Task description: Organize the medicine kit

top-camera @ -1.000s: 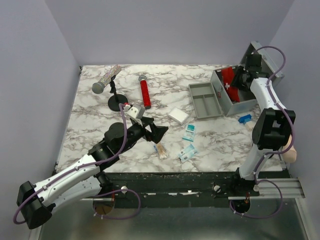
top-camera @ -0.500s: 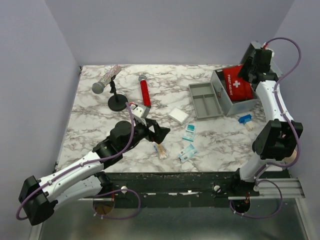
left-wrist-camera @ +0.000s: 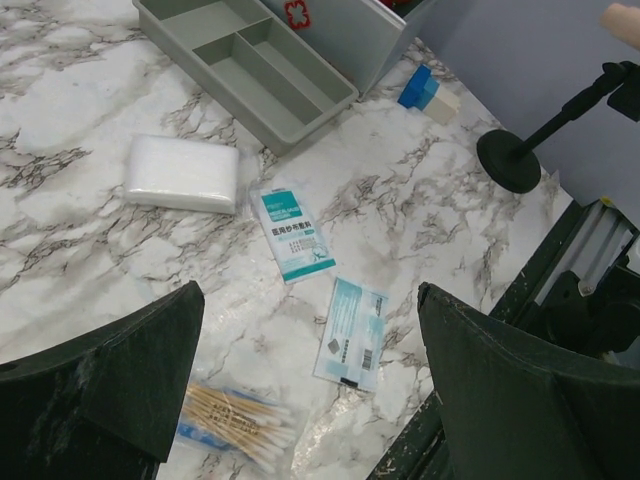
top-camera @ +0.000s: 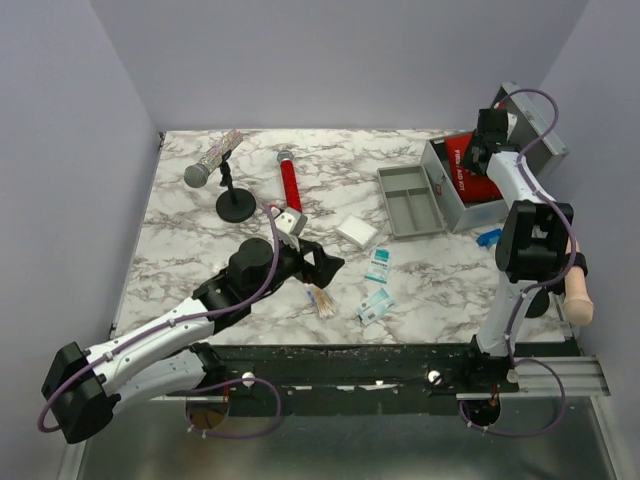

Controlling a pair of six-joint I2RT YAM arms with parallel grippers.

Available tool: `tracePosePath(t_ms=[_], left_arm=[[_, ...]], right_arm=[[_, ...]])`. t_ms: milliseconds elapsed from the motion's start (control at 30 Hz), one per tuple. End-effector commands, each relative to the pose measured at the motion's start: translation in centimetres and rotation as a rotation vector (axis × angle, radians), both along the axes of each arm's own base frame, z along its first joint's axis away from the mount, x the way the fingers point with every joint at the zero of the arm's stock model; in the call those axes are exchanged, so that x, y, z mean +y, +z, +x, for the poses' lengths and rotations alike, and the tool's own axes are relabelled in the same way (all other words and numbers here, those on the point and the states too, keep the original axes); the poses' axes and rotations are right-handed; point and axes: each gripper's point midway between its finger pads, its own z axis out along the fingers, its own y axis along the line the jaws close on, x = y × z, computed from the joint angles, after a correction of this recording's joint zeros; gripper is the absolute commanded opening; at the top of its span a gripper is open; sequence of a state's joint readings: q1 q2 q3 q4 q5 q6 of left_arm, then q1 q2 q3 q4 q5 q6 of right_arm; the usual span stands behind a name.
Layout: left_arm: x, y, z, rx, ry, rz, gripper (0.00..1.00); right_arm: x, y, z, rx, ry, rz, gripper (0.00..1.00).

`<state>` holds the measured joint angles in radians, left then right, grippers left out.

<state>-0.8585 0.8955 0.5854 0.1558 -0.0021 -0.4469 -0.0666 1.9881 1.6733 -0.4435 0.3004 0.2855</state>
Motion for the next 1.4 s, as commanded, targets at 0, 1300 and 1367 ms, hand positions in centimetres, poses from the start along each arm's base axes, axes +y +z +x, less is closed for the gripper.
tracePosePath(t_ms=[0,1300,1367], left_arm=[[-0.9,1.1,0.3,-0.009,-0.024,-0.016,0.99],[4.3,-3.8,2.2,0.293,0.375,0.019,0.99],[3.9,-3.6,1.6,0.296,0.335,-0.005,0.99]], right_arm=[[-0.2,0.1,1.6,0.014,-0.013,-0.076,0.57],[20.5,3.5,-14.8,-0.188,0.451,0.170,0.53],[20.3,2.9,-13.5,-0.168,0.418,0.147,0.53]])
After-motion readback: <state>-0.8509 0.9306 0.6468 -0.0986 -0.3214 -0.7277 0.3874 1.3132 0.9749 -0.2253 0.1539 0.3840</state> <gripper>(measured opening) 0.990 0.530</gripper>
